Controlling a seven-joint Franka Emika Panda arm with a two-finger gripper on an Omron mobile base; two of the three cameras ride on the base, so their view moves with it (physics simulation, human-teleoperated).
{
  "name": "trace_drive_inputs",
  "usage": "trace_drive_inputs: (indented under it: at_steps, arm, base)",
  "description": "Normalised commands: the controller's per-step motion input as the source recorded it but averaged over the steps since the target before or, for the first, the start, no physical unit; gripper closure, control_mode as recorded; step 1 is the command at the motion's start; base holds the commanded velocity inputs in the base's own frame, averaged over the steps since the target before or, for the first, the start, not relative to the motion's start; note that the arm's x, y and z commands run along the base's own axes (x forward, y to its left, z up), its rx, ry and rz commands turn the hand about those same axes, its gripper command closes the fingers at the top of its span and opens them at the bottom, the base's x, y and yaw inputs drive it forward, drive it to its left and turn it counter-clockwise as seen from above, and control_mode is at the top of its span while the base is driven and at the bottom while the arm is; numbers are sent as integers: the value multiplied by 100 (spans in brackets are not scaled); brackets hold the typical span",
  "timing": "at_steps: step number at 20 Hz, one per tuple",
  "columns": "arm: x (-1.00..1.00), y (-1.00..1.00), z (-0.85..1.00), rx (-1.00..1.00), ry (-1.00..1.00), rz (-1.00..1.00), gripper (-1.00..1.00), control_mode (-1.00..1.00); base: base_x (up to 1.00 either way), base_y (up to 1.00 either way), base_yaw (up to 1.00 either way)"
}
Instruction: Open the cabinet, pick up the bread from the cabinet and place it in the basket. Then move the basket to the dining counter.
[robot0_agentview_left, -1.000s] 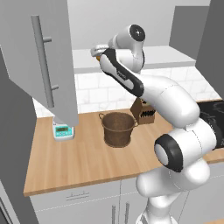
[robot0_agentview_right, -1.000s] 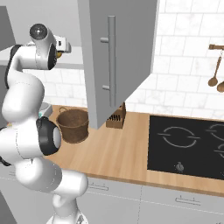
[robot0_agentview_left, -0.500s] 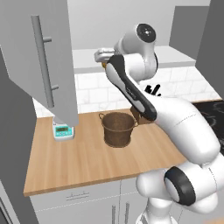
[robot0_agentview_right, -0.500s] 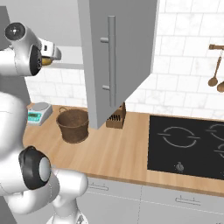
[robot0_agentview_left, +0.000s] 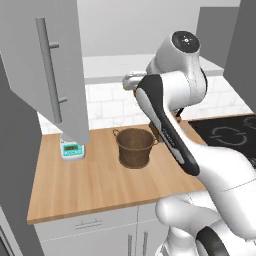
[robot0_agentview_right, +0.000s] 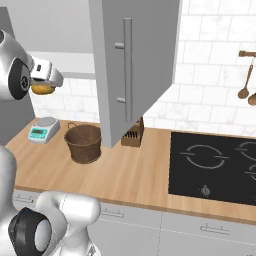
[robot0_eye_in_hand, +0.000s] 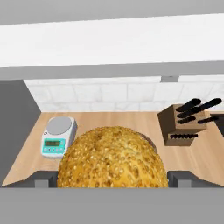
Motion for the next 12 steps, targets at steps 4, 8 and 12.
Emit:
trace_drive_inputs:
  at_steps: [4, 8, 12]
  arm:
    - [-14, -52, -100, -12, -13, -16, 100, -100]
    - [75, -58, -100, 6, 20, -15, 100, -100]
    - [100, -25, -100, 19, 24, -14, 100, -100]
  base:
    - [0, 0, 0]
    - [0, 0, 0]
    - [0, 0, 0]
